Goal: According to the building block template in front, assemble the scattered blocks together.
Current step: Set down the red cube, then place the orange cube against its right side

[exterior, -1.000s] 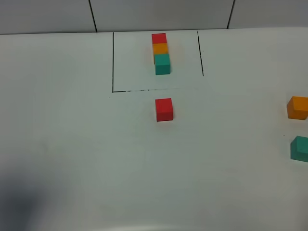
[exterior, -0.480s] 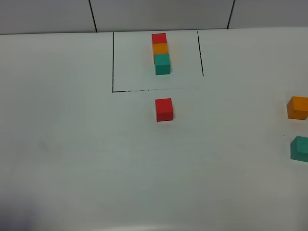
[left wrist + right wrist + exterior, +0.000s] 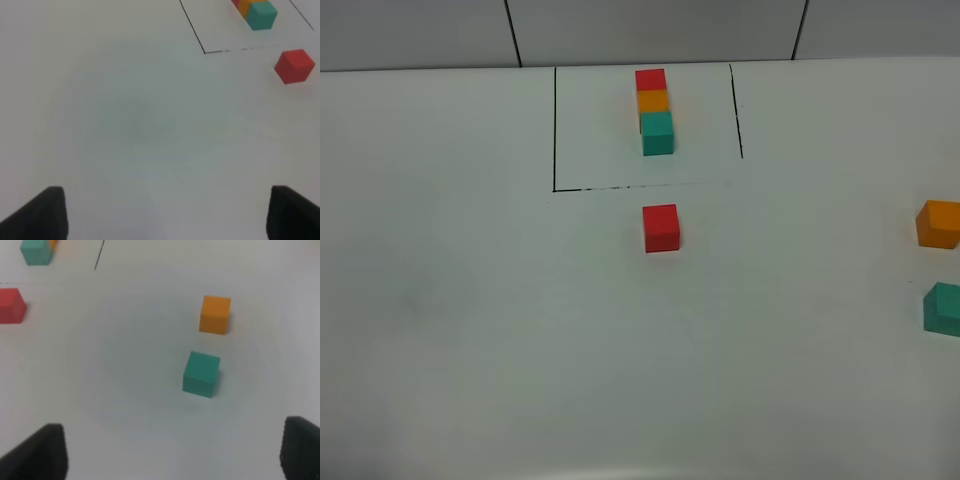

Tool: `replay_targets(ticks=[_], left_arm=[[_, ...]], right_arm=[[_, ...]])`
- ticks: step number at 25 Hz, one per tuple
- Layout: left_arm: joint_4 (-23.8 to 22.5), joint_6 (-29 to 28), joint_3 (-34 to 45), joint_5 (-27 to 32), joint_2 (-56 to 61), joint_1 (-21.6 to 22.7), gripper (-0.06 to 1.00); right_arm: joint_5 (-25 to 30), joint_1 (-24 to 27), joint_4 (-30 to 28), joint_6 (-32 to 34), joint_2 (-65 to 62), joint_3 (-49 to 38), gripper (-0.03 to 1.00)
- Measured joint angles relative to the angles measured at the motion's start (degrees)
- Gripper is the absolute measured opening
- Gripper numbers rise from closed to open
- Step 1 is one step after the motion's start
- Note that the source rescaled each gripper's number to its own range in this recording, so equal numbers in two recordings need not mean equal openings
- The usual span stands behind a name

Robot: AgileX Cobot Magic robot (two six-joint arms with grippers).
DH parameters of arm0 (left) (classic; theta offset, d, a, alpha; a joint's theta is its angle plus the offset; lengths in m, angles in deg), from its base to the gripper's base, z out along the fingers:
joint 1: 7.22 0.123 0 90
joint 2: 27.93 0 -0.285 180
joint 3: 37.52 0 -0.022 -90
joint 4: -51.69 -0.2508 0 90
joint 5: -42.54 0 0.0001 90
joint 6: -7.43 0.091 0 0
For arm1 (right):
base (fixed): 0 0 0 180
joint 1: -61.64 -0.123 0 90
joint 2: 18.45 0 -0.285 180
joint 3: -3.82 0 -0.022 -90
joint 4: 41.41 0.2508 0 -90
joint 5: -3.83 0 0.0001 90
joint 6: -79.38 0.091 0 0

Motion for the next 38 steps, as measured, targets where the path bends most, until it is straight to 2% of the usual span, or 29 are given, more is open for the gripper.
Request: replay_targets(ticks=[12,20,38], left_arm=[[0.88,0.00,0.20,0.26,0.00,0.07,0.74],[0.89,0.00,0.20,0.26,0.00,4.93,0.74],[0.89,0.00,0.20,0.26,-0.11,5.14,0.74]], right_arm=[[0.00,0.00,0.00,0.00,0.00,0.00,0.72],[0.00,0.00,0.00,0.00,0.00,0.00,0.72],[-0.05,0.00,0.00,0.00,0.24,0.00,0.73]])
